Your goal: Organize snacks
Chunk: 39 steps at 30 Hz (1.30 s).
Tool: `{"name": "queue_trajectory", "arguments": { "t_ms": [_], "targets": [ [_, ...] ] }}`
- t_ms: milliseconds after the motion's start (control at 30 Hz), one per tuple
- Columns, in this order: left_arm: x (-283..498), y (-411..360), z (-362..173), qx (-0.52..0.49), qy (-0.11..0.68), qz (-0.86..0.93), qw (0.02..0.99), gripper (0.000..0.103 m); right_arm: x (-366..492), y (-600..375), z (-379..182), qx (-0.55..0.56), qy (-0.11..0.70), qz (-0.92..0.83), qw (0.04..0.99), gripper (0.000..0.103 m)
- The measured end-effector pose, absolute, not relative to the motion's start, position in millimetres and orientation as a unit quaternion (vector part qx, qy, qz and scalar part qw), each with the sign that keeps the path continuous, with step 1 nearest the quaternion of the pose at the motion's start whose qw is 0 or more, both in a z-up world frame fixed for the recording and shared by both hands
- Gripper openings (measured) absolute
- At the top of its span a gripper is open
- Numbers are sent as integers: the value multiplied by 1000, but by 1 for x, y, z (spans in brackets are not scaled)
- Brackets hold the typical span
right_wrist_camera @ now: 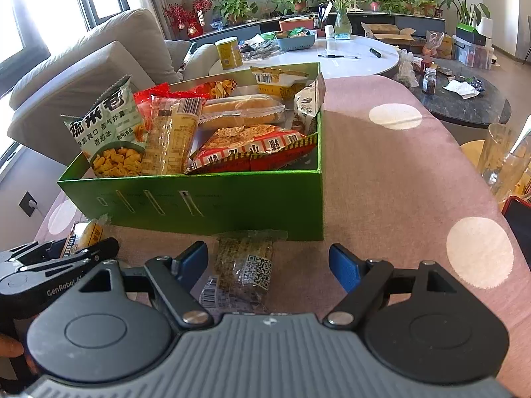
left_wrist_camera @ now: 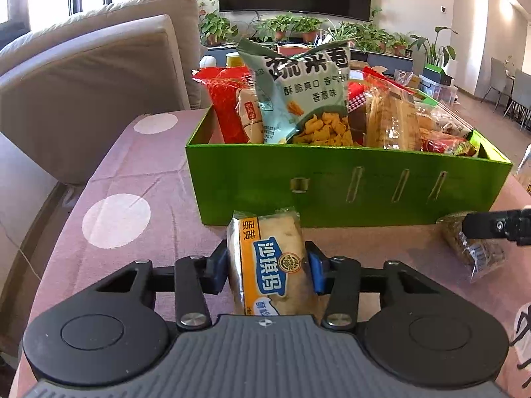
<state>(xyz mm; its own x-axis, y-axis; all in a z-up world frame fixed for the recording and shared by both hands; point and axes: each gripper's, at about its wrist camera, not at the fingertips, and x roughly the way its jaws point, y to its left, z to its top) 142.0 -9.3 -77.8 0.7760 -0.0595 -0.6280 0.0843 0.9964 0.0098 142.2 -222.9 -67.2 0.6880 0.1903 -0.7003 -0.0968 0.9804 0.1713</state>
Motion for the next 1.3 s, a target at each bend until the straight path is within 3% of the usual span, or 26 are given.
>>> {"name": "queue_trajectory", "arguments": {
  "t_ms": [1300],
  "targets": [
    [110, -3, -49, -9, 297, -50, 954, 40, 135, -198, -76, -5, 389, 89, 917, 70]
  ]
}}
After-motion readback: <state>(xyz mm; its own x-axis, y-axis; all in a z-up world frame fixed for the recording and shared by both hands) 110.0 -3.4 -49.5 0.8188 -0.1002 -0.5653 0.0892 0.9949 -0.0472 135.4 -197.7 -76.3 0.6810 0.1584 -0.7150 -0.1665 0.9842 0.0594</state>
